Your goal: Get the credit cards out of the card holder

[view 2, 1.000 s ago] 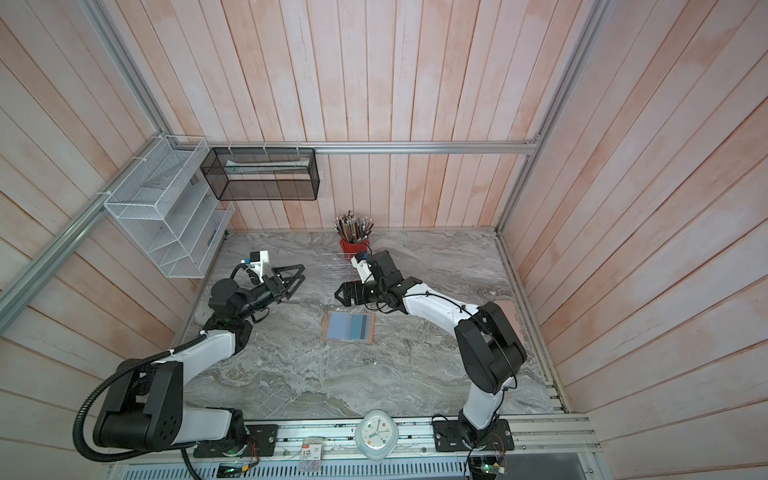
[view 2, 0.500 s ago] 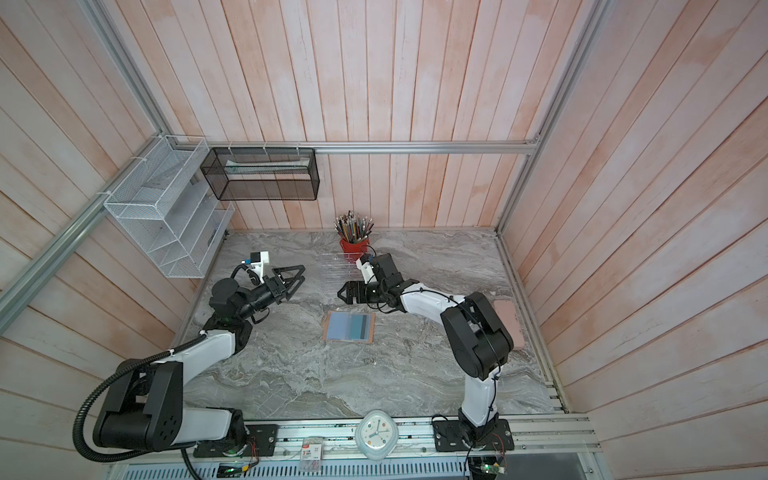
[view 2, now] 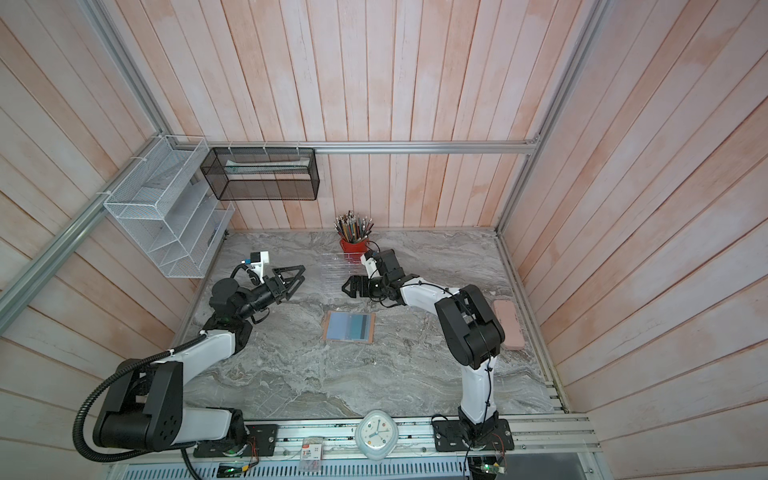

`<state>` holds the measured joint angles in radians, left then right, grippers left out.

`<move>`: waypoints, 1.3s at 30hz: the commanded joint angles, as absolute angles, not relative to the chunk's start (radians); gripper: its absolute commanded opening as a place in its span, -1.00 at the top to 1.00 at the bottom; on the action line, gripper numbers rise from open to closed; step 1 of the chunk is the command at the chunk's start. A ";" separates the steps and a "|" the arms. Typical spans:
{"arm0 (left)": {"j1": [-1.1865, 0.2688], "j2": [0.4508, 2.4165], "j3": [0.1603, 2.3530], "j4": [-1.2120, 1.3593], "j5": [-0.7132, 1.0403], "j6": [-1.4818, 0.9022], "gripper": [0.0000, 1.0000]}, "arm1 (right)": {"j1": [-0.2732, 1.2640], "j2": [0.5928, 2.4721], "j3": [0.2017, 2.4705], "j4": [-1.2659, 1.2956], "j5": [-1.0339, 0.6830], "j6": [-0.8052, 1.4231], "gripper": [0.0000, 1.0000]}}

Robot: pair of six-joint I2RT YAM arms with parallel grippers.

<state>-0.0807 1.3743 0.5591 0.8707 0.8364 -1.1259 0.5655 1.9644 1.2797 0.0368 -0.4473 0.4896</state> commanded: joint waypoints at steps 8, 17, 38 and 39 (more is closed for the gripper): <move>-0.078 1.388 0.557 0.890 0.836 -1.102 -1.00 | 0.543 2.045 1.394 0.009 -0.475 0.462 -0.96; -0.077 1.396 0.552 0.895 0.838 -1.098 -1.00 | 0.530 2.076 1.449 -0.014 -0.484 0.444 -0.96; -0.077 1.399 0.576 0.873 0.838 -1.093 -1.00 | 0.531 1.974 1.413 -0.034 -0.503 0.439 -0.96; -0.076 1.400 0.581 0.867 0.839 -1.092 -1.00 | 0.532 1.959 1.408 -0.041 -0.495 0.436 -0.96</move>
